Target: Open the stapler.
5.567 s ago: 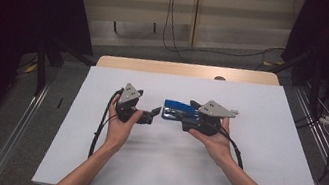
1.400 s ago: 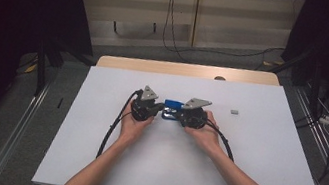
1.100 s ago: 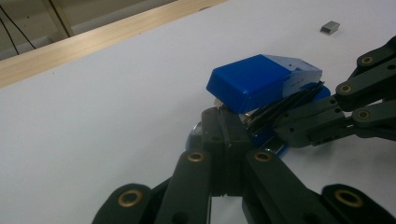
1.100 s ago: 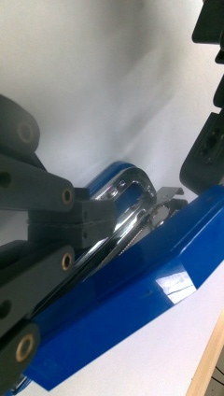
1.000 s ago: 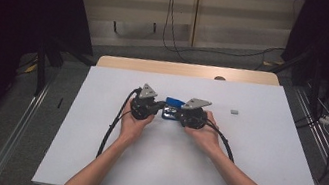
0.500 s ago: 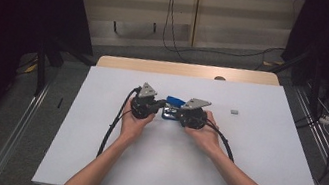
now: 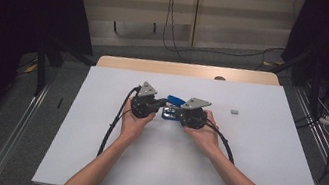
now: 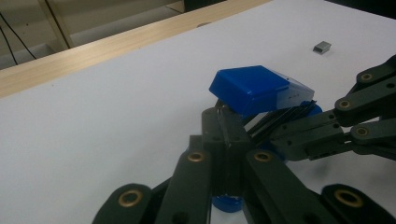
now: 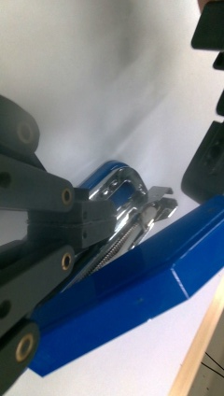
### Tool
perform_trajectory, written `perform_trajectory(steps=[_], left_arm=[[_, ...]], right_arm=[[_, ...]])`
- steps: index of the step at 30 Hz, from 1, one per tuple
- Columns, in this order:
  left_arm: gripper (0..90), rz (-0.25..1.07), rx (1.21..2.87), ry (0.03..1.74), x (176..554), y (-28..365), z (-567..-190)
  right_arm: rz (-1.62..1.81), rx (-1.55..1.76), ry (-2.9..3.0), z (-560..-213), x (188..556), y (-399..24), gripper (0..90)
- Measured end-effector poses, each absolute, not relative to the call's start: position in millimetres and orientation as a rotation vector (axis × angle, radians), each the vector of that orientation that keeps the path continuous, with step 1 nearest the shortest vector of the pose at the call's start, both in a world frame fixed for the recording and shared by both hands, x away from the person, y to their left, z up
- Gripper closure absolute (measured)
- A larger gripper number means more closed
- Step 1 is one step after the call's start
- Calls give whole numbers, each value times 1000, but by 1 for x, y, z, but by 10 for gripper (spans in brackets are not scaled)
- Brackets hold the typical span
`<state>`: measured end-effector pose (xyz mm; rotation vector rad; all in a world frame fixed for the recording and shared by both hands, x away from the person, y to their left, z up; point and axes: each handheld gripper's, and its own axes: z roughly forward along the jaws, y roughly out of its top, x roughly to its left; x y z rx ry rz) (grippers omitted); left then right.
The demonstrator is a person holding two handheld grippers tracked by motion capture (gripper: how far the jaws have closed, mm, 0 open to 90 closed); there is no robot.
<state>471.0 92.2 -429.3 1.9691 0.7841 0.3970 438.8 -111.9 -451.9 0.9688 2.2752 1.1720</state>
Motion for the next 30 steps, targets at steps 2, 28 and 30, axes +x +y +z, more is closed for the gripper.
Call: perform_trajectory(steps=[2, 28, 30], left_arm=[[900, 403, 1972, 782, 471, 92, -429], [900, 401, 1947, 770, 472, 89, -424], [900, 396, 1944, 767, 472, 90, -423]], right_arm=[[1189, 972, 2261, -450, 438, -112, 900], [1231, 970, 2092, -454, 440, -93, 900], [1236, 971, 2084, -454, 439, -93, 900]])
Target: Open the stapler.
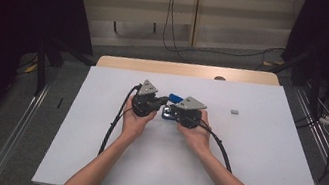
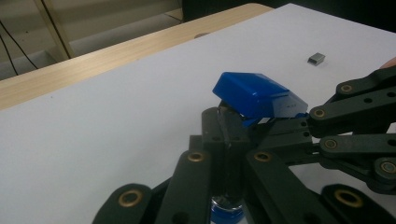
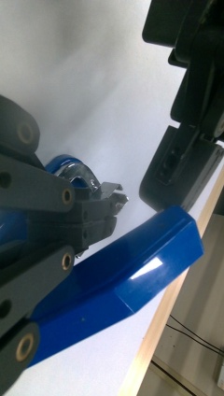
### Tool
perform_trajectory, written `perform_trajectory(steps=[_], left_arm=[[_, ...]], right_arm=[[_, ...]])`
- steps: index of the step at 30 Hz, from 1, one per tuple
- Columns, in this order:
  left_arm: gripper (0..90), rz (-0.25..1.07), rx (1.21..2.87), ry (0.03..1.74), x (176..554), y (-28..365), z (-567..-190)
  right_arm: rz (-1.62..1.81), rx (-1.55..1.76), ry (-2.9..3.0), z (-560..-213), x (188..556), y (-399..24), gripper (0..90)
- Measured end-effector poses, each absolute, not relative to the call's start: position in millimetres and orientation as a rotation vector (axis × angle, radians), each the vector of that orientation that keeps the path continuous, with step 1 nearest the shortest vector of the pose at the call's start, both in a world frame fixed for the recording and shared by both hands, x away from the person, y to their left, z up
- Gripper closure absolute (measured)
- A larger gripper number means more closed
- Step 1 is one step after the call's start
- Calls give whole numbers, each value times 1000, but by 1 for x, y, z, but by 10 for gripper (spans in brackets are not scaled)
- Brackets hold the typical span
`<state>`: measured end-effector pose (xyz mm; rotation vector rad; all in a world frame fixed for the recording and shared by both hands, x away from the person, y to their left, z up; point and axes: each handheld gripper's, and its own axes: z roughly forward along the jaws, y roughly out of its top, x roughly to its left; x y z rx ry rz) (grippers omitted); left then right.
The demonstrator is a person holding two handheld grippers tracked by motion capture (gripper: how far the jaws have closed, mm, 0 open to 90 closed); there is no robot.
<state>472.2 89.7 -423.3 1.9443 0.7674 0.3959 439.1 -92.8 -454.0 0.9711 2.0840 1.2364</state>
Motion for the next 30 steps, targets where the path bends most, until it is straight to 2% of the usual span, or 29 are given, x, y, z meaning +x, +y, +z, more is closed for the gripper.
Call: perform_trajectory(steps=[14, 30], left_arm=[[900, 380, 1953, 809, 475, 95, -429], [900, 378, 1991, 793, 477, 84, -439]], right_arm=[[1251, 975, 2058, -451, 438, -95, 900], [1248, 975, 2057, -451, 439, -95, 900]])
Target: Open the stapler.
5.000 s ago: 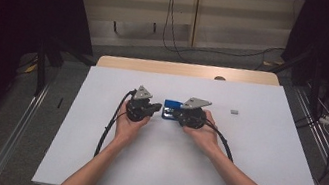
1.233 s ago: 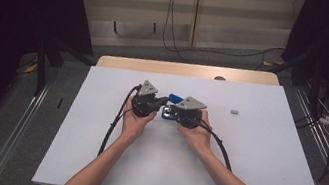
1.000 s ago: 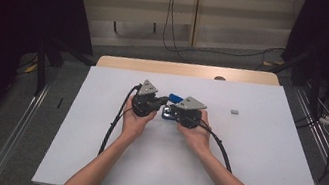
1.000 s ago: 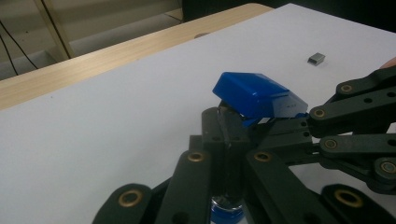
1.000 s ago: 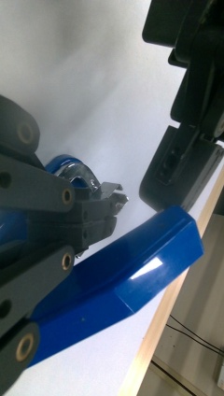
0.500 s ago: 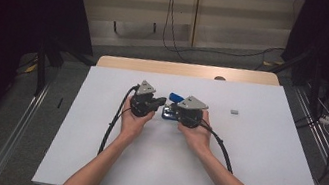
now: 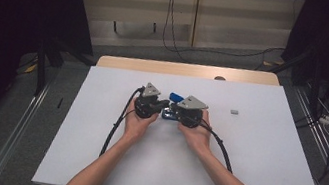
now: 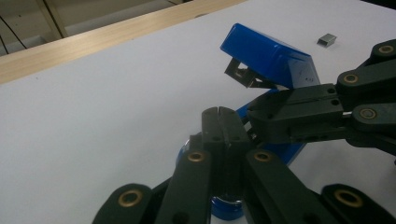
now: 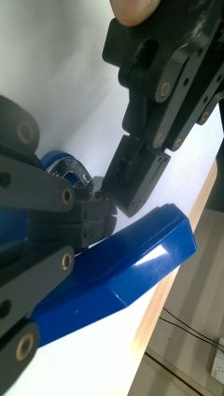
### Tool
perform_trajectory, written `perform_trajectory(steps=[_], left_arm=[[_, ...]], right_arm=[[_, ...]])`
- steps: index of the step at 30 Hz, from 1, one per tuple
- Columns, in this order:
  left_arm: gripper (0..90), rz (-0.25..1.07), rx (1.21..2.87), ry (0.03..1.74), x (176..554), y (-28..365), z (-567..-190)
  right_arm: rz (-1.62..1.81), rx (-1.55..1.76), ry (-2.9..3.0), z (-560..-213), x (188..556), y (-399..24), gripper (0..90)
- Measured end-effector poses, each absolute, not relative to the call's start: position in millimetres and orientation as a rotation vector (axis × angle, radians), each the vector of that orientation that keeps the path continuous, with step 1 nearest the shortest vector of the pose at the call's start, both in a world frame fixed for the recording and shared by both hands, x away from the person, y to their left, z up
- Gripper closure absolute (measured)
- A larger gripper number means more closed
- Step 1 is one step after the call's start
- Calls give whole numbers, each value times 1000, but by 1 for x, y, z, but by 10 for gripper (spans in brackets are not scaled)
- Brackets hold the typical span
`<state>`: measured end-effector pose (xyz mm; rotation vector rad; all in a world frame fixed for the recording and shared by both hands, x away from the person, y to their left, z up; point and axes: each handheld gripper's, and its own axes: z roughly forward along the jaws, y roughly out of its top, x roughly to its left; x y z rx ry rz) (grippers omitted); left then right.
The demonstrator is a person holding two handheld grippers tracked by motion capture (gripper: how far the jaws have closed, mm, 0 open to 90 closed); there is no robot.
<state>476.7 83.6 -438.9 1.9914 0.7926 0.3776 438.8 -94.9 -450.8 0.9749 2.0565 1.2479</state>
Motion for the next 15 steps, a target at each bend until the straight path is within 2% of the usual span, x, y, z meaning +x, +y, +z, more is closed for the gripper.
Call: perform_trajectory(steps=[15], left_arm=[[900, 412, 2031, 762, 478, 81, -446]], right_arm=[[1246, 982, 2053, -454, 439, -92, 900]])
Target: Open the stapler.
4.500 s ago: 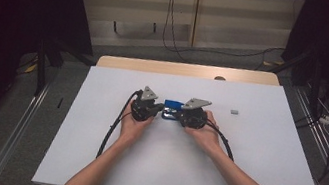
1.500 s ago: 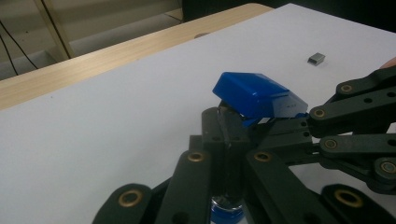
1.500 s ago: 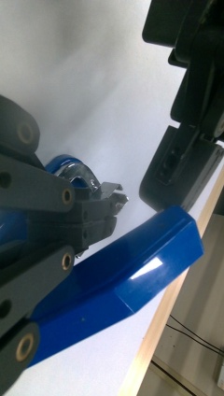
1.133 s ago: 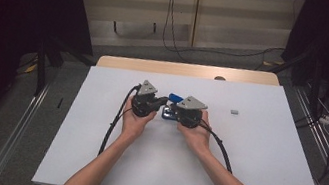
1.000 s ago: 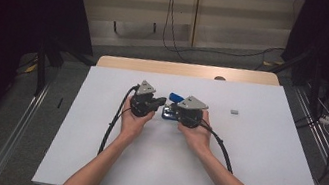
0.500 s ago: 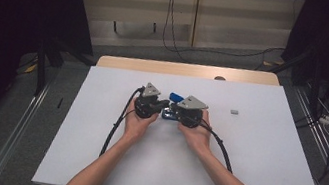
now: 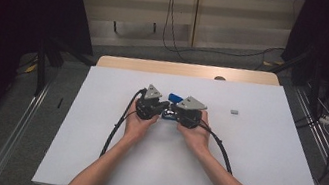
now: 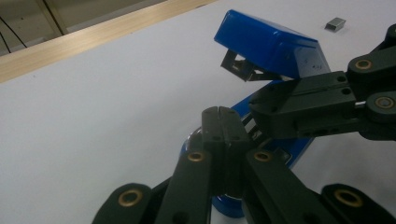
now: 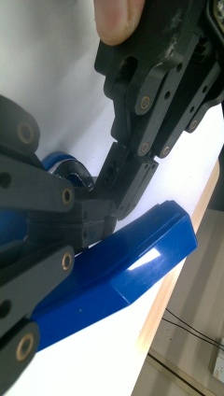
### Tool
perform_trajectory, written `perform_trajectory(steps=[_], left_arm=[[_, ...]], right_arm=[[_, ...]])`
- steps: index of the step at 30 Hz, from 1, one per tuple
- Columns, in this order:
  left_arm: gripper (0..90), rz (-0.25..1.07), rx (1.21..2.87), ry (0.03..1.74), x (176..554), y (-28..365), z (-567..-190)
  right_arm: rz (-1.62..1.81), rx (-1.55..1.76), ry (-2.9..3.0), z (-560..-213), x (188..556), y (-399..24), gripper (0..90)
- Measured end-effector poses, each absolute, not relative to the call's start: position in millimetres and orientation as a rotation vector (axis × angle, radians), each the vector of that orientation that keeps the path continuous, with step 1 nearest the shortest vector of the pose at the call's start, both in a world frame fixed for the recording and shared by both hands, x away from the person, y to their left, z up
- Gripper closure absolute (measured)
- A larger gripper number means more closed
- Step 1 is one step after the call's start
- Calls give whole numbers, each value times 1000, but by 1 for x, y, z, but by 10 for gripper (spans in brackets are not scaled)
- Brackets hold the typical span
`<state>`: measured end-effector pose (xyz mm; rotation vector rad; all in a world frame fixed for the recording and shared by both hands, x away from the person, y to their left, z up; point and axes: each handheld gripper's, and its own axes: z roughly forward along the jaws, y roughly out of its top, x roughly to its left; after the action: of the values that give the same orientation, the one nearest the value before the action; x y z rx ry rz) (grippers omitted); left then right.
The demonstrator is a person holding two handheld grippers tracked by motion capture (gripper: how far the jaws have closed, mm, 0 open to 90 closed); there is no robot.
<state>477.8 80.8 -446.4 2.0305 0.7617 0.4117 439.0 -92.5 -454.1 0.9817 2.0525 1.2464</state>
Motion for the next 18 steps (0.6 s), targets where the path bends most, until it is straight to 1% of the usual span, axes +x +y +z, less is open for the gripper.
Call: perform_trajectory(steps=[7, 18], left_arm=[[900, 387, 2017, 773, 479, 82, -447], [900, 397, 2017, 767, 479, 82, -447]], right_arm=[[1249, 995, 2045, -454, 439, -92, 900], [1269, 1017, 1994, -450, 442, -94, 900]])
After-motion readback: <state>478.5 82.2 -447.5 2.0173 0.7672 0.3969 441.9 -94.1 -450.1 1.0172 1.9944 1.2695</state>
